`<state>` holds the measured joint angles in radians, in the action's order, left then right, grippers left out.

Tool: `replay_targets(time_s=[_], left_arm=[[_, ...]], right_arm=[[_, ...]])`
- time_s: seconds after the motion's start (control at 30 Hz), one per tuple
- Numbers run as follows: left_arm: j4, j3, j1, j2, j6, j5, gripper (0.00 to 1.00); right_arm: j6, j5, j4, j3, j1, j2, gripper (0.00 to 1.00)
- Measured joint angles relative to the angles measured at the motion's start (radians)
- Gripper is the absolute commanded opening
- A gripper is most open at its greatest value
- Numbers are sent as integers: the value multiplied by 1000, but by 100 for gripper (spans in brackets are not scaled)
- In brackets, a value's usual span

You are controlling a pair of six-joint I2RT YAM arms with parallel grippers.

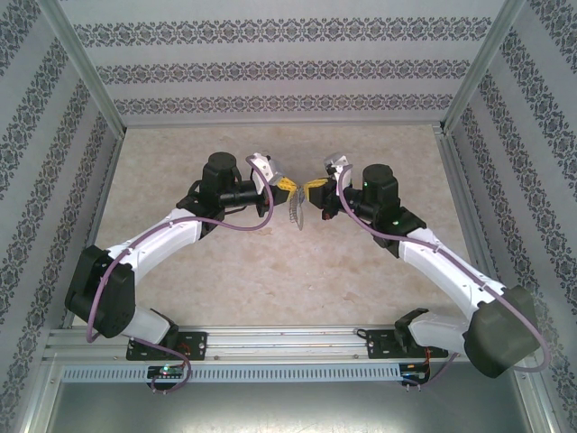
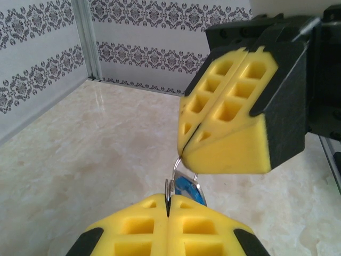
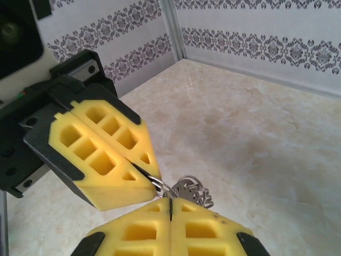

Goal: Put the keys on the keyring

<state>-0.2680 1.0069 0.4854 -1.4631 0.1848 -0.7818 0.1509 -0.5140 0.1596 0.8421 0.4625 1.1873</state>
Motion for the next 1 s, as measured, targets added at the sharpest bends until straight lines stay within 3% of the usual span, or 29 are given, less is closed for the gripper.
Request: replay_targets(time_s=[1.0], left_arm=[[0, 0, 0, 0, 1, -10, 0]], right_arm=[[-11, 13, -27, 8, 33, -10, 0]])
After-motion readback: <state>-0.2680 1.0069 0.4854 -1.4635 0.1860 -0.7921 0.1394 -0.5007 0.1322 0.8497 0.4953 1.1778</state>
